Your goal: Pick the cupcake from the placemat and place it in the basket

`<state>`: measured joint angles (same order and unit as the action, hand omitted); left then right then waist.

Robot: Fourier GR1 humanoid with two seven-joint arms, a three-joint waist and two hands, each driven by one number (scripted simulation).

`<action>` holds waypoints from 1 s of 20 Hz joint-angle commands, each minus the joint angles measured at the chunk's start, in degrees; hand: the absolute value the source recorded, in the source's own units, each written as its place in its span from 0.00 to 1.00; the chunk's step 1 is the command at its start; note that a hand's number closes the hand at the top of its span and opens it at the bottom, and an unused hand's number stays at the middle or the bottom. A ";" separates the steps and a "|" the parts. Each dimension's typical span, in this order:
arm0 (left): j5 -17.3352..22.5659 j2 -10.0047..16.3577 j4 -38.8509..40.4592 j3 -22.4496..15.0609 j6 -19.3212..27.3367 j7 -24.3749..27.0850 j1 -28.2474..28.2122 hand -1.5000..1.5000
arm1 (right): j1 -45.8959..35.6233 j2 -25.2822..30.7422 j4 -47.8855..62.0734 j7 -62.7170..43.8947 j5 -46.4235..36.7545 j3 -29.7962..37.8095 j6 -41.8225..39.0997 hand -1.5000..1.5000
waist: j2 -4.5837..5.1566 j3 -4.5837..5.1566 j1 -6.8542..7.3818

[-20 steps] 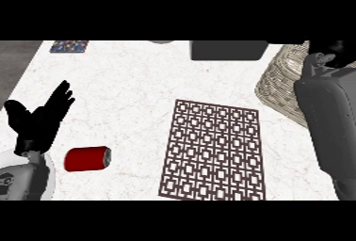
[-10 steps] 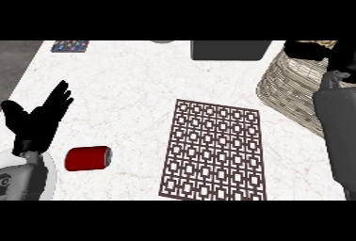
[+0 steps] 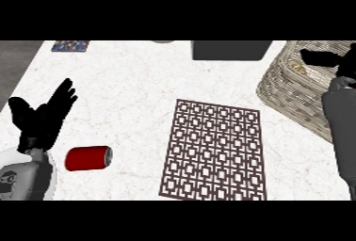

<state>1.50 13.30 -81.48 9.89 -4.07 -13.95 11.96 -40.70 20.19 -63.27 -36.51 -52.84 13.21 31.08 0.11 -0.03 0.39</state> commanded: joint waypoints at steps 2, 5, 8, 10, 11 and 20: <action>1.29 1.22 -0.83 1.45 -0.89 -1.45 0.48 0.50 | -1.73 2.96 6.60 10.52 7.18 3.14 1.23 0.00 | 0.00 0.00 0.15; 0.46 1.28 4.32 1.48 -2.23 3.80 0.04 0.50 | -2.99 2.35 2.44 10.28 8.42 3.16 1.61 0.00 | 0.02 0.03 -0.14; -0.06 0.83 1.53 0.96 -0.66 0.75 0.04 0.50 | -1.76 2.42 -0.39 8.07 11.27 8.32 6.94 0.00 | -0.13 -0.01 -0.51; 0.19 -0.47 0.73 1.10 0.16 2.17 -1.43 0.50 | 0.74 2.41 -2.66 10.81 15.11 11.61 10.44 0.00 | -0.17 -0.04 -0.61; 0.38 1.12 -1.49 1.01 -0.50 -1.85 -1.08 0.50 | 0.26 3.56 -5.83 6.73 14.53 12.14 8.91 0.00 | -0.53 -0.02 -0.92; 2.83 4.12 3.06 4.56 -3.37 0.36 -0.03 0.50 | 22.09 7.64 -27.26 9.55 36.48 23.69 -5.06 0.00 | -0.57 0.01 -2.43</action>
<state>2.84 15.49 -79.74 12.76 -5.71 -13.12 11.32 -26.32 25.91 -82.58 -26.87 -24.55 32.43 32.41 -0.39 -0.01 -1.56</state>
